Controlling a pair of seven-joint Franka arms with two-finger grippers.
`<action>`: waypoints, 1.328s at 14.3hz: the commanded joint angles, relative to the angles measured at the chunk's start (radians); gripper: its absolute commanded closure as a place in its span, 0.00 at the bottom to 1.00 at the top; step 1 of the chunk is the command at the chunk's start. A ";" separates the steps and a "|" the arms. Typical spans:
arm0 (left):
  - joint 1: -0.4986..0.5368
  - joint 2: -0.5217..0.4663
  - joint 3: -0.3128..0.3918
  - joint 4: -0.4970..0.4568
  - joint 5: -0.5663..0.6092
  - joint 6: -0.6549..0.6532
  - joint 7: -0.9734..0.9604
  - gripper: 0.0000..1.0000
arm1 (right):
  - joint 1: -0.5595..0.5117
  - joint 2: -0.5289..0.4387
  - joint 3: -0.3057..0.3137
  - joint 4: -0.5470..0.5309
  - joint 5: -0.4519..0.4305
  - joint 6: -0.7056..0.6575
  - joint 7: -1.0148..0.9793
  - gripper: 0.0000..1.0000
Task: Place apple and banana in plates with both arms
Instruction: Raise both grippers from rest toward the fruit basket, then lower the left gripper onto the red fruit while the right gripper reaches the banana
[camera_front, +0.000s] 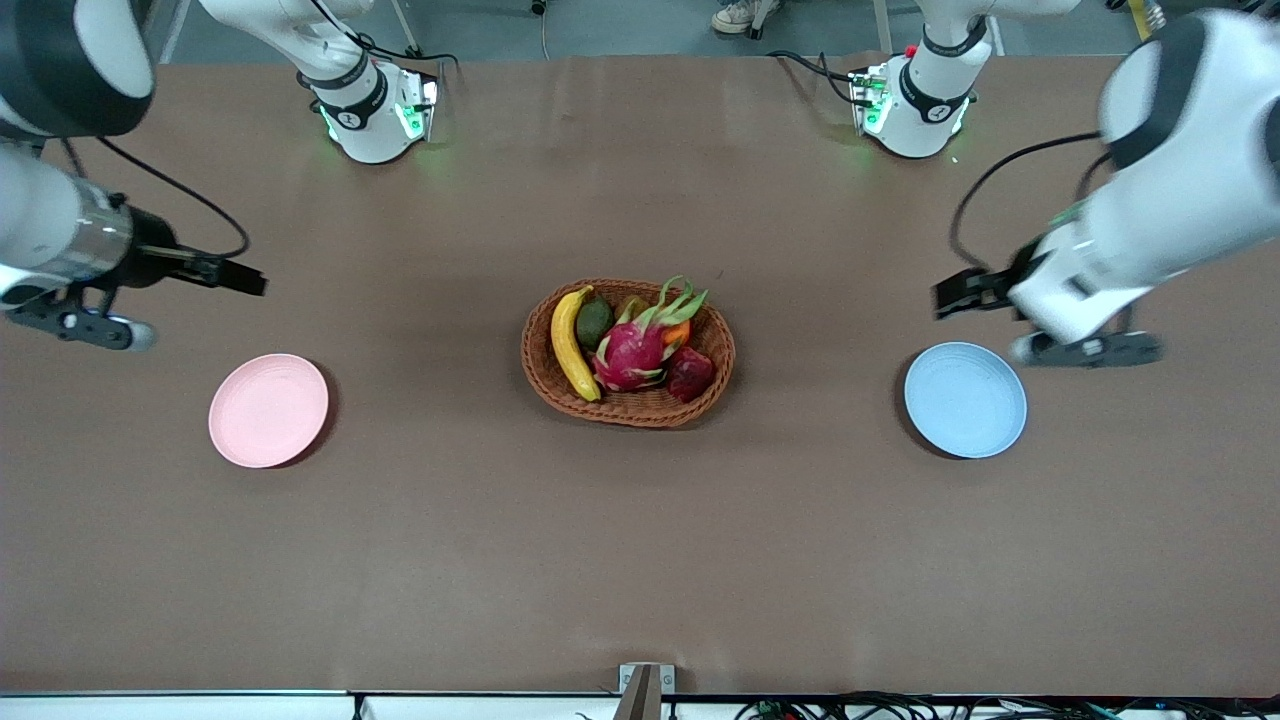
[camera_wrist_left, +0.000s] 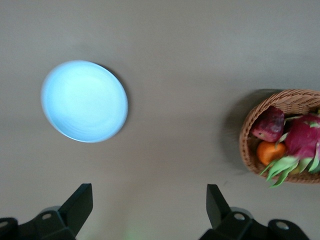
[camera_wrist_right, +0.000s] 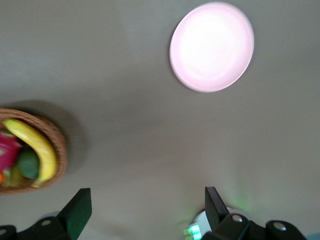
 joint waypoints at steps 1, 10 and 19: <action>-0.098 0.103 -0.002 0.022 -0.002 0.063 -0.204 0.00 | 0.160 -0.019 -0.002 -0.066 0.050 0.061 0.337 0.00; -0.327 0.361 -0.002 0.033 -0.002 0.459 -0.726 0.00 | 0.576 0.090 -0.003 -0.351 0.099 0.587 1.030 0.00; -0.379 0.442 -0.005 0.024 -0.011 0.551 -0.766 0.00 | 0.708 0.293 -0.003 -0.354 0.099 0.758 1.161 0.17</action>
